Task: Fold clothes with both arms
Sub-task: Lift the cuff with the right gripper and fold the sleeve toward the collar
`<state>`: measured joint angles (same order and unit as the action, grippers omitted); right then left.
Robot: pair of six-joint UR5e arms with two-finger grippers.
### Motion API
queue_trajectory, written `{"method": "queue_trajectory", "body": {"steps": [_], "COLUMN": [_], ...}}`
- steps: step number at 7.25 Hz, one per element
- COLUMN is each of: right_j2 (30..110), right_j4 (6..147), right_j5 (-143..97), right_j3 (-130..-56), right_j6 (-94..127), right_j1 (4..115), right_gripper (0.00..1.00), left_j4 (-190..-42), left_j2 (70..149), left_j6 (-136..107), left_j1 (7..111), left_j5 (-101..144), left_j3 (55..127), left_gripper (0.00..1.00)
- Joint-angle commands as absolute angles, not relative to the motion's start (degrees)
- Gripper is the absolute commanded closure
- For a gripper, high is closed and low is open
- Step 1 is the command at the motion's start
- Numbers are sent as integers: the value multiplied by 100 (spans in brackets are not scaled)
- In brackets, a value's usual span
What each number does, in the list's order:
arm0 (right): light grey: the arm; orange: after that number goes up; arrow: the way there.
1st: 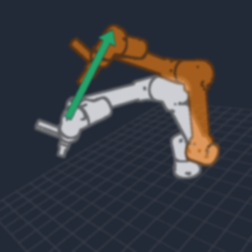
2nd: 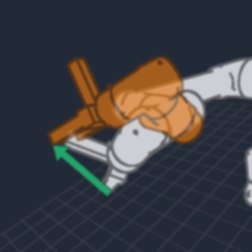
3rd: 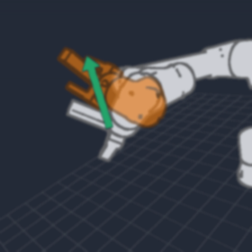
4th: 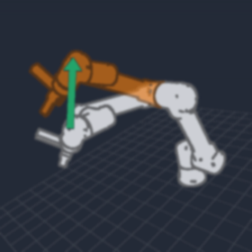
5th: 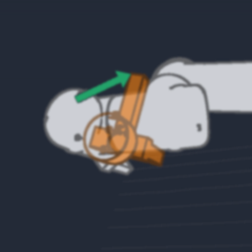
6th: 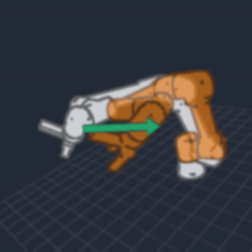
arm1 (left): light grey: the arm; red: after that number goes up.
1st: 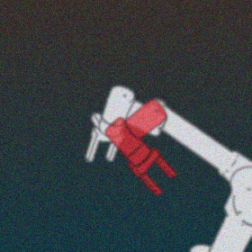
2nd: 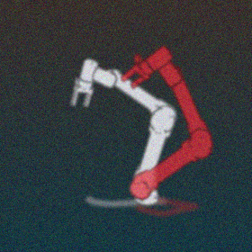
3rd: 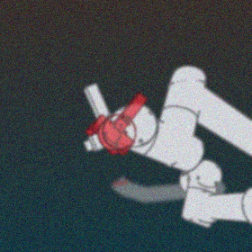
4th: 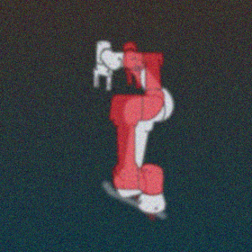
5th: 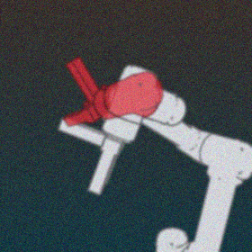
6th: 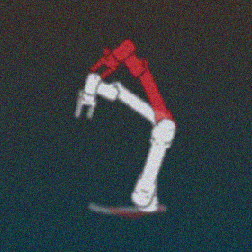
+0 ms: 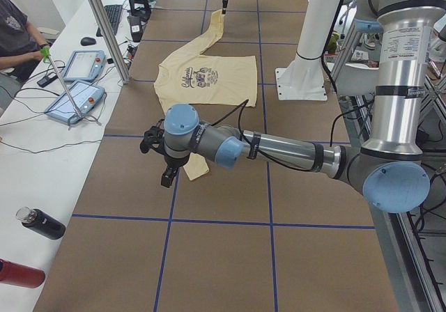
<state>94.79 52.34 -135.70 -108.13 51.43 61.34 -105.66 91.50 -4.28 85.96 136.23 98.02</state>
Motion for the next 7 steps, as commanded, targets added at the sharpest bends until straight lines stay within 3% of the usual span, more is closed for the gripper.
{"method": "queue_trajectory", "body": {"steps": [1, 3, 5, 6, 7], "right_j2": [8766, 7985, 6188, 5030, 4410], "right_j4": [5256, 5291, 6041, 6708, 6758], "right_j5": [-14436, -14660, -14617, -14381, -13909], "right_j3": [-10819, -10723, -10232, -9517, -8866], "right_j6": [5150, 5185, 5491, 5397, 5370], "right_j1": [6607, 6636, 6200, 5927, 5497], "right_gripper": [100, 100, 100, 100, 100], "left_j4": [-10565, -10564, -10547, -10538, -10529], "left_j2": [9158, 9158, 9158, 9167, 9210], "left_j6": [-562, -580, -580, -580, -580], "left_j1": [8596, 8596, 8596, 8596, 8596], "left_j5": [13623, 13623, 13623, 13614, 13614], "left_j3": [9809, 9791, 9791, 9756, 9704], "left_gripper": [0, 0, 0, 0, 0]}}
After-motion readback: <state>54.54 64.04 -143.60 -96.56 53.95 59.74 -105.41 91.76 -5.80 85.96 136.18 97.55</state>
